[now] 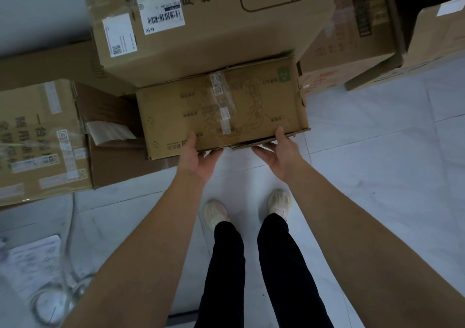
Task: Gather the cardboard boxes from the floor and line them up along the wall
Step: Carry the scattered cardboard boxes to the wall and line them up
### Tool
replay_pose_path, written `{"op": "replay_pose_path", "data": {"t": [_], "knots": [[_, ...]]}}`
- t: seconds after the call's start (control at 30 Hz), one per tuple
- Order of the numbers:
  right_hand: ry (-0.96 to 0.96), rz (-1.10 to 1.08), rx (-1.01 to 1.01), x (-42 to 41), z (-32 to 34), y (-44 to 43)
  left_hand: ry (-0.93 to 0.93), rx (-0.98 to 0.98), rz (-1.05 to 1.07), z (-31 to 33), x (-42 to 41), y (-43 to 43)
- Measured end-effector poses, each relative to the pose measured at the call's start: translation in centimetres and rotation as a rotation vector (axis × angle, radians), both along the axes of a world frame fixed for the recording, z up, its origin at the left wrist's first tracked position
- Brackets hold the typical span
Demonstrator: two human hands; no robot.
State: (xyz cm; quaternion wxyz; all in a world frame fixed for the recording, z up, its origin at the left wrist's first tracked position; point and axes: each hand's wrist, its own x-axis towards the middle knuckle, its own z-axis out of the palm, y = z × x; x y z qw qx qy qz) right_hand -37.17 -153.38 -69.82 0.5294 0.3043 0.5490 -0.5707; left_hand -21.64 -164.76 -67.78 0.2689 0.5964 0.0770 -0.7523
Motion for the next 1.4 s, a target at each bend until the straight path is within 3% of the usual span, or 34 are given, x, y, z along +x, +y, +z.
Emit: {"op": "replay_pose_path", "data": {"t": [0.17, 0.27, 0.43, 0.53, 0.67, 0.9, 1.03, 1.17, 1.3, 1.4], "knots": [[-0.032, -0.031, -0.002, -1.0, 0.9, -0.9, -0.11, 0.021, -0.038, 0.3, -0.7, 0.6], [-0.1, 0.085, 0.007, -1.8, 2.6, 0.1, -0.164, 0.075, -0.141, 0.8, -0.5, 0.4], [0.001, 0.265, 0.229, -2.5, 8.0, 2.0, -0.441, 0.151, -0.491, 7.5, -1.9, -0.2], [0.12, 0.232, 0.216, -3.3, 13.4, 1.5, -0.563, -0.058, -0.612, 11.7, -3.1, -1.4], [0.247, 0.048, 0.069, -4.8, 22.3, 0.6, -0.674, -0.536, -0.779, 21.8, -6.6, -3.1], [0.524, -0.214, -0.011, -5.5, 39.0, 8.7, -0.431, -1.211, -1.25, 40.9, -13.7, 2.8], [0.671, -0.376, 0.052, -5.9, 46.7, 18.3, -0.211, -1.301, -1.335, 49.7, -18.5, 10.5], [0.821, -0.637, 0.092, -4.4, 54.0, 32.1, -0.003, -1.47, -1.505, 57.3, -21.6, 23.2], [0.916, -0.856, 0.198, 0.0, 57.7, 48.1, 0.203, -1.747, -1.589, 60.8, -22.1, 40.3], [0.92, -0.999, 0.304, 5.7, 58.2, 60.2, 0.542, -1.71, -1.636, 60.5, -19.5, 54.2]]}}
